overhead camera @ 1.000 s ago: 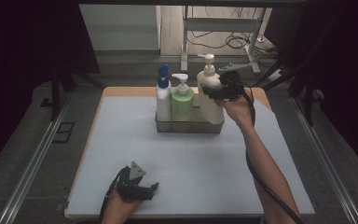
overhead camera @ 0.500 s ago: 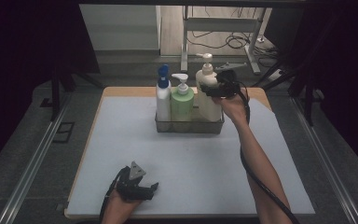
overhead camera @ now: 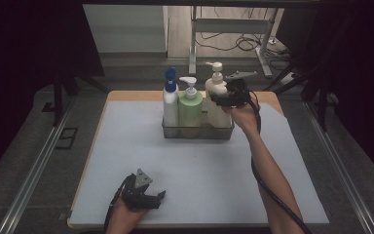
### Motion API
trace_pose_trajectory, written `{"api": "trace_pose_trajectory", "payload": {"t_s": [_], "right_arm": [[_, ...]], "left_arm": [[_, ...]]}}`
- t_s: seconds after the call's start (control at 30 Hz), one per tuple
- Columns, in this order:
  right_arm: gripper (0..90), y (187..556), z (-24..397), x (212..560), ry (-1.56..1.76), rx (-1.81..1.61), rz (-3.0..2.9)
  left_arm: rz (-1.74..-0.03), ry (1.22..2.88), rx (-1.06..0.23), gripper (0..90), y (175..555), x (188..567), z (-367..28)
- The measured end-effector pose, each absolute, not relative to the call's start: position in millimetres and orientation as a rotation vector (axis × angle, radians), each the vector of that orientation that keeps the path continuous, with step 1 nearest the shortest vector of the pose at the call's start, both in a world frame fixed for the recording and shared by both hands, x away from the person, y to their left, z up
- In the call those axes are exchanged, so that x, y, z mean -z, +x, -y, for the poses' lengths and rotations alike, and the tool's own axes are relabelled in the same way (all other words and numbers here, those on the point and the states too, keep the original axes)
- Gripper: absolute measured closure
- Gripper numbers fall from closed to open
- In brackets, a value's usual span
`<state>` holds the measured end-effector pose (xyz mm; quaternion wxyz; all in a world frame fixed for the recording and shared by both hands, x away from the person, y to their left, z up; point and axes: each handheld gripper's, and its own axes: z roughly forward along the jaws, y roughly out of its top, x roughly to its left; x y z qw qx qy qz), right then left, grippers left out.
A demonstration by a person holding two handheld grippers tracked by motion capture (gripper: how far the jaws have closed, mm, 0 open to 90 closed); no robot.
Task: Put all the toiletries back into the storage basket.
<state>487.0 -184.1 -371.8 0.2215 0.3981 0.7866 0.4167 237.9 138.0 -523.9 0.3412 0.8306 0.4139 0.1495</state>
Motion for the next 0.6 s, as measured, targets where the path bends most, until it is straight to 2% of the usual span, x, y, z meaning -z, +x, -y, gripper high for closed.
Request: {"api": "trace_pose_trajectory", "payload": {"t_s": [0.6], "right_arm": [[36.6,476,189,386,1.088,-1.117,-2.24]], "left_arm": [[-1.077,2.16,-0.389,12.4,238,524,-138]]}}
